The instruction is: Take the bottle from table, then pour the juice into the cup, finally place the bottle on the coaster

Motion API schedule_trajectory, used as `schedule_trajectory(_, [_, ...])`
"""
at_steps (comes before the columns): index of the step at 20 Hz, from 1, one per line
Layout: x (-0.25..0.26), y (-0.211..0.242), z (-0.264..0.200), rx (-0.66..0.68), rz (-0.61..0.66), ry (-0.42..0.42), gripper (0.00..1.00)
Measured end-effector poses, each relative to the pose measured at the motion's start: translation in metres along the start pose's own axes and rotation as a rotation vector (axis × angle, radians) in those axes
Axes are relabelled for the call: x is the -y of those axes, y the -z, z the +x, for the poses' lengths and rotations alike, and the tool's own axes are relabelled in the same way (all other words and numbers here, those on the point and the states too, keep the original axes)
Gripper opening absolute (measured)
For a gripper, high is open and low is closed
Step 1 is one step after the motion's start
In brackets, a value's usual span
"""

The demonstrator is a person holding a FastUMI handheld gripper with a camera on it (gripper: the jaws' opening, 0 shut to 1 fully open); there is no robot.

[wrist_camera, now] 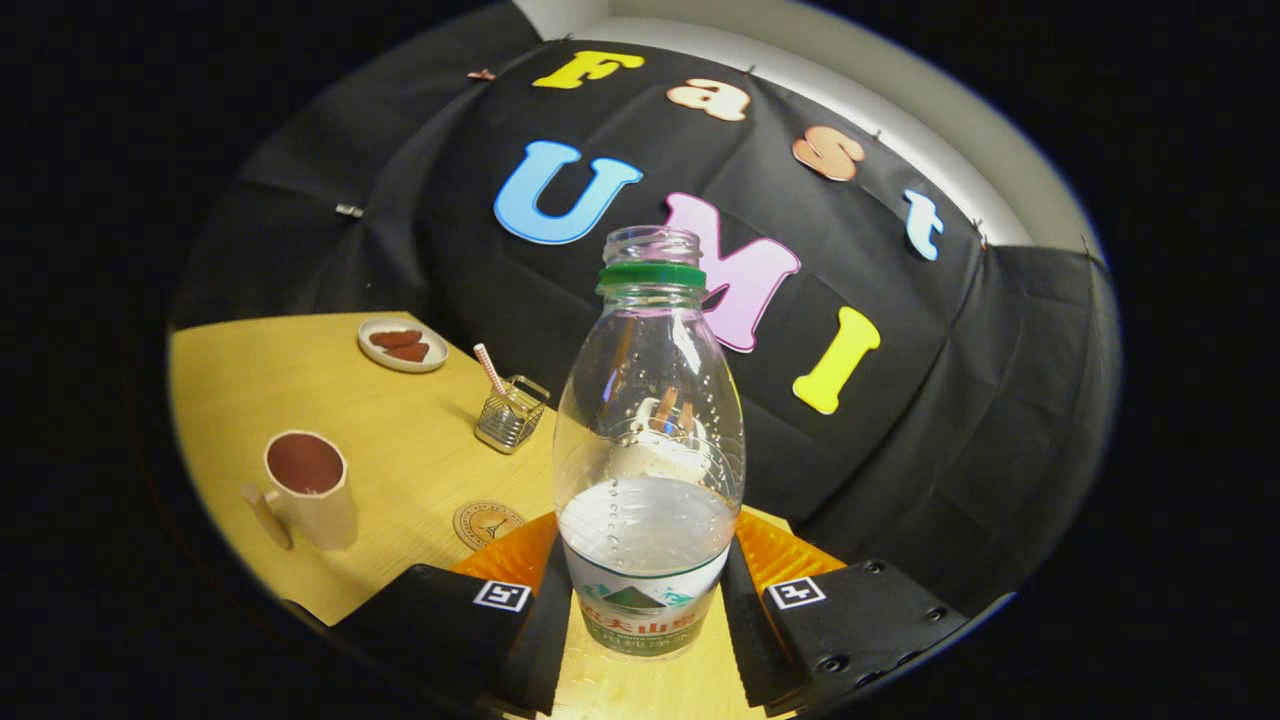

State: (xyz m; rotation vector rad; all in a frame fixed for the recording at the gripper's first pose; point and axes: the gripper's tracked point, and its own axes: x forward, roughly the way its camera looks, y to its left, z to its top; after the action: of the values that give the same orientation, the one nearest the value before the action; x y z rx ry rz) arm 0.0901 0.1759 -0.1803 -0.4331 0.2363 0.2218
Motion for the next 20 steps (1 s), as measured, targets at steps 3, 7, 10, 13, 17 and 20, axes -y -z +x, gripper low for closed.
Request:
schedule_trajectory(3, [-0.008,-0.005,-0.006,-0.009,-0.162,0.001,0.71])
schedule_trajectory(7, [-0.025,-0.008,-0.009,-0.023,-0.313,-0.033,0.7])
schedule_trajectory(10, [-0.039,-0.01,-0.01,-0.028,-0.431,-0.046,0.7])
schedule_trajectory(13, [-0.053,-0.012,-0.005,-0.032,-0.513,-0.069,0.7])
schedule_trajectory(17, [-0.068,-0.01,-0.004,-0.035,-0.625,-0.087,0.7])
schedule_trajectory(20, [-0.081,-0.002,-0.002,-0.044,-0.708,-0.102,0.7])
